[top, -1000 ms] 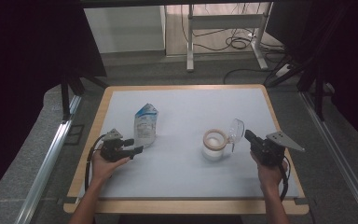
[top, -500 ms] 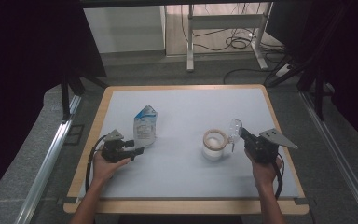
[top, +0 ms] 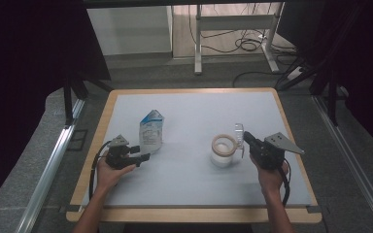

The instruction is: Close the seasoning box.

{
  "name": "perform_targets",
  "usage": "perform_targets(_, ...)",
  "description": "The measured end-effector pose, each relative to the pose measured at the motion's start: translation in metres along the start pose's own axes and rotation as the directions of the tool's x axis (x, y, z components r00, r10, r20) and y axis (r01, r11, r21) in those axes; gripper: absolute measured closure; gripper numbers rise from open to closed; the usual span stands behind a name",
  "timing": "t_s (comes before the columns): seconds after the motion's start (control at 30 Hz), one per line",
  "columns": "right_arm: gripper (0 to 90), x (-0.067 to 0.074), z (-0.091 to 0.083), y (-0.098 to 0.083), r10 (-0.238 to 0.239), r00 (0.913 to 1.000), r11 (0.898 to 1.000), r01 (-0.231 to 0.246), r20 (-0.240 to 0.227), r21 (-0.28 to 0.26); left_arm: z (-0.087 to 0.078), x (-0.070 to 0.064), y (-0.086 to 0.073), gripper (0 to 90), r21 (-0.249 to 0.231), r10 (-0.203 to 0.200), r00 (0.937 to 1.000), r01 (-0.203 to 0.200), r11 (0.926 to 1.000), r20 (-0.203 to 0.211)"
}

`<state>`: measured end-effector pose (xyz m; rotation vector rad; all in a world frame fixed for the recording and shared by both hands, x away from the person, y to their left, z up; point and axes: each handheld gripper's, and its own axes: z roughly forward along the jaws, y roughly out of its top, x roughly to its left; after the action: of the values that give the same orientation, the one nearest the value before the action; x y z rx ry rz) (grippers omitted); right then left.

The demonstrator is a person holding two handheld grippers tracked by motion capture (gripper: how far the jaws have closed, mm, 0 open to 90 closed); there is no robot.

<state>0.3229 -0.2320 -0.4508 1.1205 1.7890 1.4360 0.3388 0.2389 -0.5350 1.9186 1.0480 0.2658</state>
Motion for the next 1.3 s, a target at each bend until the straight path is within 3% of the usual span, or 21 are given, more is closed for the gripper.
perform_targets(0.07,89.5,0.005,0.003,0.001,0.003,0.9998,1.0,-0.002,-0.017,0.004,0.0,-0.001,0.0,39.8,0.0,0.003,1.0,-0.003,1.0,-0.005)
perform_targets(0.2,89.5,0.03,0.015,0.002,-0.078,0.9929,0.996,0.082,-0.09,0.038,0.0,-0.002,0.0,39.8,0.003,0.006,1.0,-0.005,1.0,-0.004)
perform_targets(0.3,89.5,0.042,0.021,0.002,-0.105,0.9849,0.992,0.113,-0.138,0.052,-0.001,-0.001,0.0,39.8,-0.001,0.006,1.0,-0.006,1.0,-0.004)
perform_targets(0.43,89.5,0.045,0.023,0.001,-0.107,0.9808,0.991,0.119,-0.163,0.067,-0.001,-0.001,-0.001,39.8,0.0,0.007,1.0,-0.007,1.0,-0.002)
perform_targets(0.83,89.5,0.037,0.019,0.0,-0.08,0.9763,0.993,0.096,-0.201,0.07,-0.002,0.0,-0.001,39.8,-0.003,-0.002,1.0,0.002,1.0,0.006)
perform_targets(1.3,87.5,-0.005,-0.007,-0.009,-0.017,0.9896,0.998,0.025,-0.143,0.061,-0.002,0.001,-0.003,39.8,-0.002,-0.008,0.9999,0.008,1.0,0.006)
